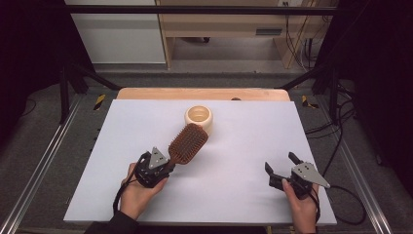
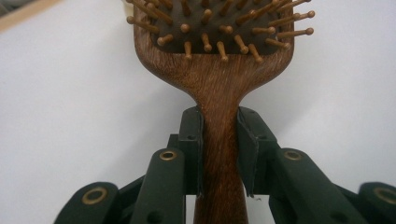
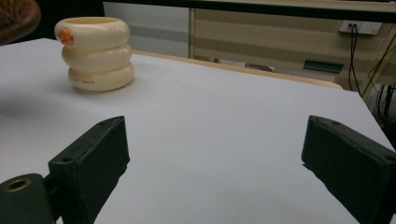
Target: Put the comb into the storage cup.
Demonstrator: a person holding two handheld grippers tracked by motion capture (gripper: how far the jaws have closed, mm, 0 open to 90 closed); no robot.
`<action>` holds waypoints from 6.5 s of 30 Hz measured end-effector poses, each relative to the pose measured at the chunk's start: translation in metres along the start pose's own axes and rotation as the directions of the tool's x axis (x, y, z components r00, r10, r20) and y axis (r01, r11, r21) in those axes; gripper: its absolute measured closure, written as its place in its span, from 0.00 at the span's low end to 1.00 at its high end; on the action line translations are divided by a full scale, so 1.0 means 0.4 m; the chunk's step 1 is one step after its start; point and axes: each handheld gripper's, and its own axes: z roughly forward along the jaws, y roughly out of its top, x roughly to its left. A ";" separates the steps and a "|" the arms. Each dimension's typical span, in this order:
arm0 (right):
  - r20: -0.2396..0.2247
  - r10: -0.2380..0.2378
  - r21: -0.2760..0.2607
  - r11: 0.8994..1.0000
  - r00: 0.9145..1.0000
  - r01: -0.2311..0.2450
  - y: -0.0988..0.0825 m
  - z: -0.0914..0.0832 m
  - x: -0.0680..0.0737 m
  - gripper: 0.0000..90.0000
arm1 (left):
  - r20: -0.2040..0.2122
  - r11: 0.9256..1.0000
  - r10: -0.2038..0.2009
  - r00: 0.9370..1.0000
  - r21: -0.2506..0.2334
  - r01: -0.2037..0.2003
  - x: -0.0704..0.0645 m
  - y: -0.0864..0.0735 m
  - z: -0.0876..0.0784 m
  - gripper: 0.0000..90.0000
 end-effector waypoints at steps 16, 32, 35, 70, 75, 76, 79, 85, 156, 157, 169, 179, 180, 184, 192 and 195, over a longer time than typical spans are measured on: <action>-0.089 -0.012 -0.007 1.000 0.996 0.011 0.064 0.040 0.086 0.08 | 0.007 0.985 -0.108 0.994 -0.131 0.108 0.047 -0.045 -0.013 0.81; -0.260 0.071 -0.023 0.997 0.963 -0.079 0.133 0.104 0.217 0.07 | 0.004 0.978 -0.084 0.996 -0.192 0.083 0.032 -0.049 -0.022 0.81; -0.295 0.110 -0.012 0.993 0.949 -0.119 0.141 0.114 0.249 0.08 | 0.015 0.977 -0.092 0.996 -0.191 0.093 0.029 -0.051 -0.019 0.81; -0.496 0.244 0.084 0.969 0.833 -0.234 0.210 0.197 0.415 0.10 | 0.033 0.970 -0.017 0.999 -0.240 0.025 -0.027 -0.054 -0.020 0.81; -0.502 0.245 0.094 0.969 0.830 -0.229 0.214 0.209 0.427 0.10 | 0.036 0.970 -0.005 0.999 -0.244 0.014 -0.034 -0.052 -0.019 0.81; -0.502 0.248 0.095 0.968 0.829 -0.231 0.215 0.211 0.428 0.10 | 0.038 0.970 -0.003 0.999 -0.243 0.012 -0.036 -0.052 -0.019 0.81; -0.506 0.257 0.098 0.966 0.823 -0.241 0.218 0.216 0.431 0.10 | 0.039 0.970 0.001 0.999 -0.244 0.009 -0.041 -0.051 -0.017 0.81; -0.500 0.294 0.117 0.955 0.814 -0.272 0.218 0.235 0.426 0.12 | 0.040 0.969 0.014 0.999 -0.247 -0.003 -0.047 -0.049 -0.017 0.81; -0.539 0.428 0.067 0.880 0.725 -0.470 0.340 0.215 0.356 0.57 | -0.009 0.902 -0.186 0.982 -0.398 0.167 0.025 -0.072 -0.036 0.14; -0.539 0.429 0.063 0.878 0.725 -0.474 0.341 0.213 0.353 0.57 | -0.007 0.901 -0.188 0.982 -0.398 0.170 0.031 -0.076 -0.039 0.12; -0.492 0.422 0.050 0.887 0.762 -0.460 0.363 0.205 0.304 0.57 | -0.049 0.847 -0.309 0.950 -0.469 0.251 0.119 -0.159 -0.091 0.03; -0.467 0.426 0.037 0.885 0.775 -0.464 0.387 0.219 0.283 0.57 | -0.083 0.827 -0.364 0.928 -0.487 0.281 0.147 -0.182 -0.094 0.03; -0.461 0.423 0.038 0.887 0.780 -0.460 0.389 0.222 0.281 0.57 | -0.080 0.827 -0.366 0.927 -0.484 0.285 0.146 -0.182 -0.091 0.03; -0.450 0.423 0.049 0.891 0.786 -0.452 0.392 0.230 0.277 0.57 | -0.086 0.831 -0.357 0.930 -0.484 0.274 0.143 -0.178 -0.086 0.03; -0.440 0.442 0.041 0.879 0.782 -0.474 0.408 0.244 0.267 0.57 | -0.065 0.812 -0.395 0.916 -0.491 0.315 0.151 -0.187 -0.090 0.03; -0.438 0.438 0.032 0.880 0.785 -0.473 0.415 0.245 0.270 0.57 | -0.066 0.814 -0.391 0.918 -0.490 0.312 0.150 -0.186 -0.089 0.03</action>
